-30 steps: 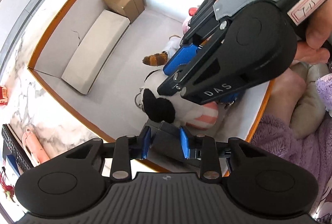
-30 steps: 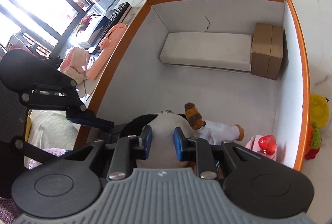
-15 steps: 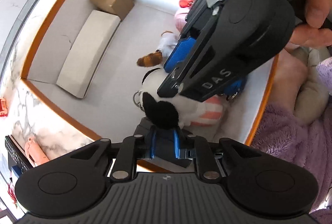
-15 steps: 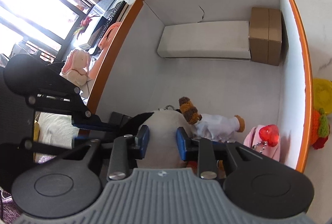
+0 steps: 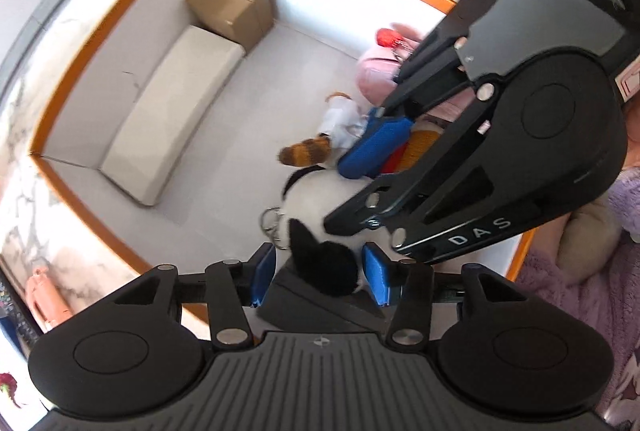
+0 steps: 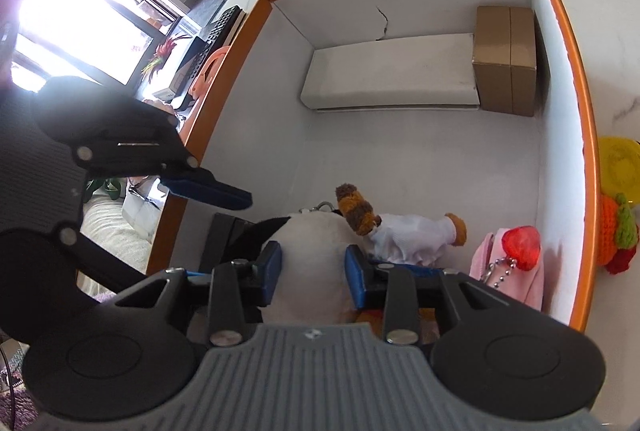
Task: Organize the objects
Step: 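Lower the grey box and panda into the orange box and open both tools, then grasp the pink wallet with the left tool while the right tool grasps the picture card box, then lift and carry the pink wallet and card box with both tools to the orange box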
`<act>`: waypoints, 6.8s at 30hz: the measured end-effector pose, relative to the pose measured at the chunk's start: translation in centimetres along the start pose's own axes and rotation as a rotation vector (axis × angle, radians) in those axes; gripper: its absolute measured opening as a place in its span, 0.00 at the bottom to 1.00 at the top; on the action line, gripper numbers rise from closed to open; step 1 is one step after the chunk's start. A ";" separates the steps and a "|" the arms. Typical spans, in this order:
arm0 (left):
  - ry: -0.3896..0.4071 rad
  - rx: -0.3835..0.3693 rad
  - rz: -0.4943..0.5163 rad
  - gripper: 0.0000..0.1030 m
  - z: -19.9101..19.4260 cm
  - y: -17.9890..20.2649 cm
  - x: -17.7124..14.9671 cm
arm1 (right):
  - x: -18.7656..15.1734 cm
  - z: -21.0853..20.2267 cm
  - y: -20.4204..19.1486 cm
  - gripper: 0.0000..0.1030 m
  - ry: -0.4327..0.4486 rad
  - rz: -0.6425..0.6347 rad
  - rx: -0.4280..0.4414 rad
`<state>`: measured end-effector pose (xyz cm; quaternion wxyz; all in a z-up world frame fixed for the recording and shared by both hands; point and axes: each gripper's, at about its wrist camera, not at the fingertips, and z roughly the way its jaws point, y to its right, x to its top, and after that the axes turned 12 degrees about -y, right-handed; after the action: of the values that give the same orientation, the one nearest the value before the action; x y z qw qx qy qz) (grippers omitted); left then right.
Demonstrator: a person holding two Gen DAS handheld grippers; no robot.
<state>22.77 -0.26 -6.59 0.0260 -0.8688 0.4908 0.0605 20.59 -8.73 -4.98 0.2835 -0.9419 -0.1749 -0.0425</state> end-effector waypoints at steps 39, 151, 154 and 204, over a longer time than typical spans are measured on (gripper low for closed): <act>0.468 0.019 -0.204 0.62 -9.1 8.3 -1.5 | -9.5 -12.2 0.2 0.47 0.445 -0.018 -0.185; 0.385 -0.042 -0.569 0.91 0.6 3.3 22.6 | -6.0 -10.5 24.7 0.61 0.389 0.293 -0.573; 0.404 -0.052 -0.551 0.90 -0.7 3.7 21.8 | -6.6 -10.9 23.9 0.61 0.388 0.310 -0.538; 0.250 0.080 -0.798 0.89 -1.9 -4.7 0.1 | 0.3 -13.0 0.0 0.60 0.331 -0.237 -0.377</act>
<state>26.96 1.88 -4.82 0.0213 -0.9897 0.1171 -0.0794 21.09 -15.72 5.92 0.1209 -0.9312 -0.2242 -0.2607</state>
